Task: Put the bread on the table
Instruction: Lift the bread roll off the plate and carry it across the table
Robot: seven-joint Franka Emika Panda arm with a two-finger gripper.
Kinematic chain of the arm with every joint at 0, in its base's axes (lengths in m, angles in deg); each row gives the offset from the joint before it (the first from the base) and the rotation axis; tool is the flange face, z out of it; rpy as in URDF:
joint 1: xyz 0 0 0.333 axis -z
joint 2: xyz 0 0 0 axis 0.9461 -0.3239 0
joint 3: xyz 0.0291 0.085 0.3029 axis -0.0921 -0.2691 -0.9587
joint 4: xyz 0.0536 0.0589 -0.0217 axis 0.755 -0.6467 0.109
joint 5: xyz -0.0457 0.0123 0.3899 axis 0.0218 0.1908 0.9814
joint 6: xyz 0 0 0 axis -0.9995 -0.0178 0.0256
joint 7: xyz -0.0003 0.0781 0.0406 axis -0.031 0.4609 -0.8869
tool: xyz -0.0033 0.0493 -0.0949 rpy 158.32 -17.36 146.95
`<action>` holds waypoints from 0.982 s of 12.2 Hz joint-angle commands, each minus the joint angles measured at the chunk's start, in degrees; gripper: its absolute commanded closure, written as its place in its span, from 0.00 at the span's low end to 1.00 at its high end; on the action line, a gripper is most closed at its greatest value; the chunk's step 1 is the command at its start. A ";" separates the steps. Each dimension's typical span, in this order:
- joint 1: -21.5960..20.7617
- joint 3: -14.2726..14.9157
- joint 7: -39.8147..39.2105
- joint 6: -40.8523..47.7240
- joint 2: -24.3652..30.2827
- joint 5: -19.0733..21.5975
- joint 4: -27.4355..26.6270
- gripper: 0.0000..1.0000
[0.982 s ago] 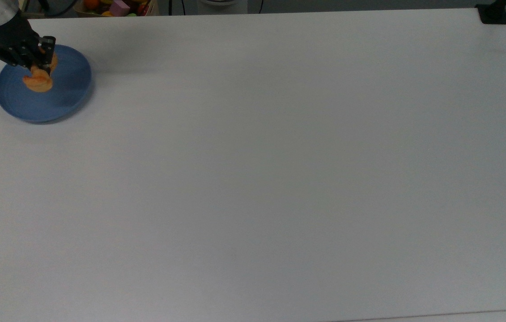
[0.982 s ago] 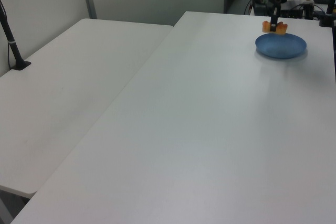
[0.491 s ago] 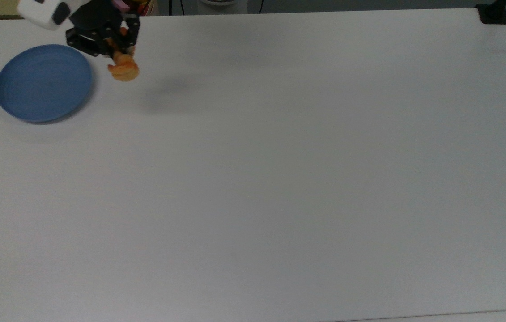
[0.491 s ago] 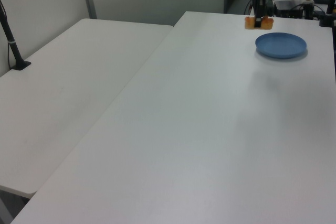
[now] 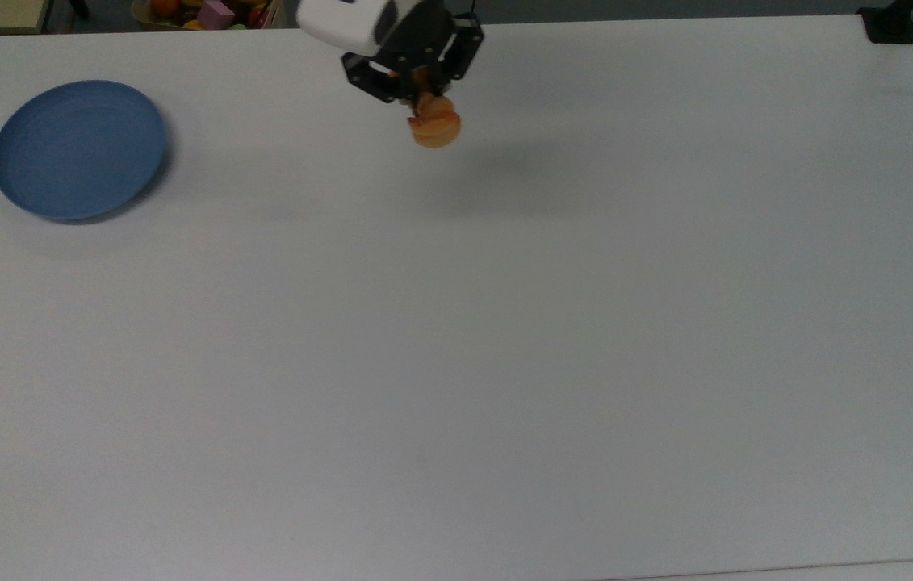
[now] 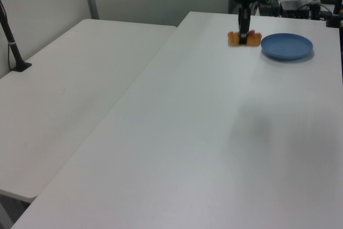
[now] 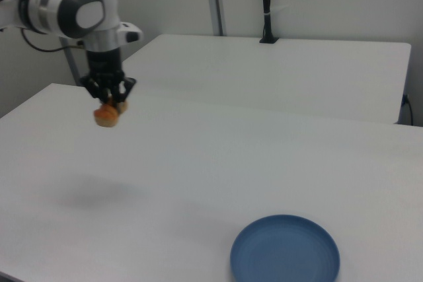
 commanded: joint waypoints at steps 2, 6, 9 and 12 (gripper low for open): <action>-10.66 0.14 14.14 -5.01 -10.40 -0.14 8.94 0.78; -18.33 -0.91 25.58 -21.70 -18.67 -5.32 9.30 0.78; -18.86 -3.99 30.77 -32.96 -24.91 -8.66 9.39 0.78; -20.44 -4.08 33.59 -38.00 -29.40 -11.91 10.87 0.76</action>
